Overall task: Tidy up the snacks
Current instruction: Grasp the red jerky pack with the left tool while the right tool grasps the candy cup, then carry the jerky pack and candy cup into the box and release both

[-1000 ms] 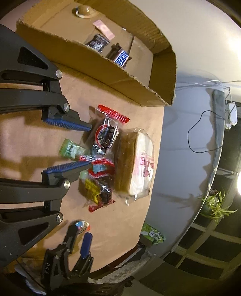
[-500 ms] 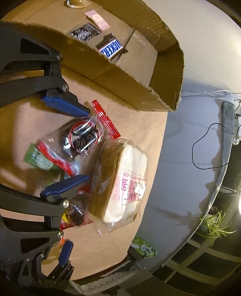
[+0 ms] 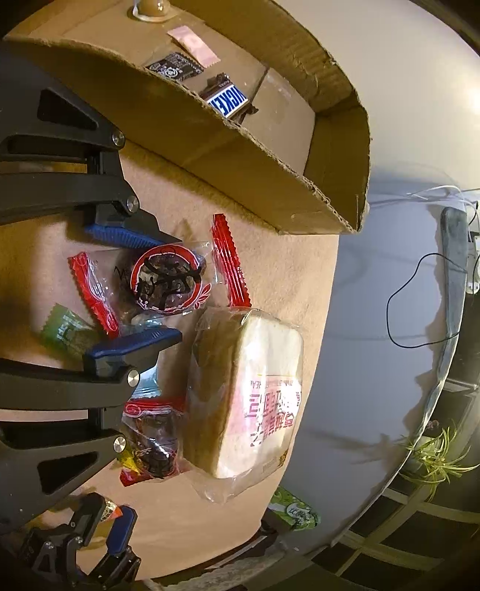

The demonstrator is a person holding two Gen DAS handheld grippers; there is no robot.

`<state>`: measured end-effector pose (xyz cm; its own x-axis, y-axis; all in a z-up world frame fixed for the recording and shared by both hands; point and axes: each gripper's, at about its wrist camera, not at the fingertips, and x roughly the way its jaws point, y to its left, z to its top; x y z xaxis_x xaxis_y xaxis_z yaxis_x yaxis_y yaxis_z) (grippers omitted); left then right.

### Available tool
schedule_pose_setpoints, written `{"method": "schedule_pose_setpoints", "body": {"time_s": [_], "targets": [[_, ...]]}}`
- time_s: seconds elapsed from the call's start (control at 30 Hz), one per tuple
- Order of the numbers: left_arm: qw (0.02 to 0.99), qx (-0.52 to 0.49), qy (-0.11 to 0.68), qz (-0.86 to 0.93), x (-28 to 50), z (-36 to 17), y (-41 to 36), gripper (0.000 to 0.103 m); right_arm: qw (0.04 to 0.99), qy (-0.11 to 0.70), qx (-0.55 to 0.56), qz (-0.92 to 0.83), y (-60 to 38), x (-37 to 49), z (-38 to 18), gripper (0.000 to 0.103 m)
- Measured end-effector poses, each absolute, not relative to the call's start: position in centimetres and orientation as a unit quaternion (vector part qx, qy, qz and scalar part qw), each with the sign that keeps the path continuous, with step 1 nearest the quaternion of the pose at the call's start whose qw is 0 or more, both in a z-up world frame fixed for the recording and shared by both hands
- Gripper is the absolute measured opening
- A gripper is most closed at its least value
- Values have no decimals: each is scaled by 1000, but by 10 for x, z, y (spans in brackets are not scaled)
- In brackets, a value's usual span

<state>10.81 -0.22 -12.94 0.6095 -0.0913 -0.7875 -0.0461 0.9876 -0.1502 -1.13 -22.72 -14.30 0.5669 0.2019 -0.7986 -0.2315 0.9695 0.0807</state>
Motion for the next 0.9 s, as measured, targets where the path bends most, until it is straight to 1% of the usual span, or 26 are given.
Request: {"method": "schedule_pose_setpoints", "body": {"time_s": [0.07,0.1,0.27,0.33,0.37,0.47,0.53,0.73,0.9], "targets": [[894,-74,441,-14,104,-129,-1,37,887,446,-22,119,-227,-15,-142,41],[895,-73,441,-15,103,-128,-1,37,887,446,-21,115,-229,-17,-142,43],[896,-70,438,-23,87,-126,2,37,886,451,-31,107,-229,-23,-141,43],[897,-66,436,-26,82,-125,2,36,887,450,-40,95,-228,-26,-141,50],[898,-64,435,-28,80,-124,2,31,887,452,-39,90,-229,-28,-142,50],[898,-62,434,-40,71,-123,1,31,886,454,-40,83,-226,-31,-144,50],[900,-59,430,-45,67,-122,0,31,888,451,-48,77,-224,-36,-144,40],[901,-59,427,-56,58,-122,-4,31,891,446,-46,68,-224,-35,-141,32],[903,-66,420,-55,51,-116,3,31,895,440,-30,65,-226,-37,-138,30]]}}
